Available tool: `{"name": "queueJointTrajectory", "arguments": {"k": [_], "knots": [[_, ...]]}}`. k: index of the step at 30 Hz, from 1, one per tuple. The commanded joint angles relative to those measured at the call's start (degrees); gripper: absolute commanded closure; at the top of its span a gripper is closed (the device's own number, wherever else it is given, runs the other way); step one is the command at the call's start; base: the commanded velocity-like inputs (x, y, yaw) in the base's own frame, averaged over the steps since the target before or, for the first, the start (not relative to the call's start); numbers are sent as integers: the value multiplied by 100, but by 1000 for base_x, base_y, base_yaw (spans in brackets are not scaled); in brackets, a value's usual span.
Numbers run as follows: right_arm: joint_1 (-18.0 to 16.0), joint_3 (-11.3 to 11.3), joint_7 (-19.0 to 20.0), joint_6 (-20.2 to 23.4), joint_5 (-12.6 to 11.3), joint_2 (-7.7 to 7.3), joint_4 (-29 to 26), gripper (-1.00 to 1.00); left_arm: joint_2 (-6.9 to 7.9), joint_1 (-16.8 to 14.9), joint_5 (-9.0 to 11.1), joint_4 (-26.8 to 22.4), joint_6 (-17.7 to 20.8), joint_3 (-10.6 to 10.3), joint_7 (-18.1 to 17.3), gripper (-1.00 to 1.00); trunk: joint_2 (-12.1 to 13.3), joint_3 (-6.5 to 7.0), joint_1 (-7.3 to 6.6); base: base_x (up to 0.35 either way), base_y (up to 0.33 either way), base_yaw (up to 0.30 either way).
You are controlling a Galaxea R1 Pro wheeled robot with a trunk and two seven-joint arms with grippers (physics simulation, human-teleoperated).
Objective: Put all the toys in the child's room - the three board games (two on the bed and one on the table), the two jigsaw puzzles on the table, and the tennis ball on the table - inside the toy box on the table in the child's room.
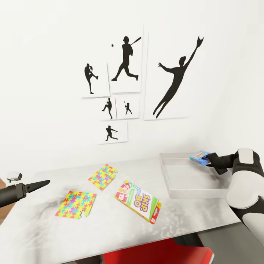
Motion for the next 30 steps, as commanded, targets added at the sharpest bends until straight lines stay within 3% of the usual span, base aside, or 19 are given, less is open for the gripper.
{"name": "queueJointTrajectory", "arguments": {"k": [1,30], "knots": [[-8,-13,-59,10,-53,1,-3,100,1,-5,-21,-2,60,3,-30,-100,-13,-10,4,0,0,-82],[-11,10,-53,-4,-41,65,24,100,1,-2,-3,-1,60,38,-30,-100,-13,9,4,-16,2,-22]]}}
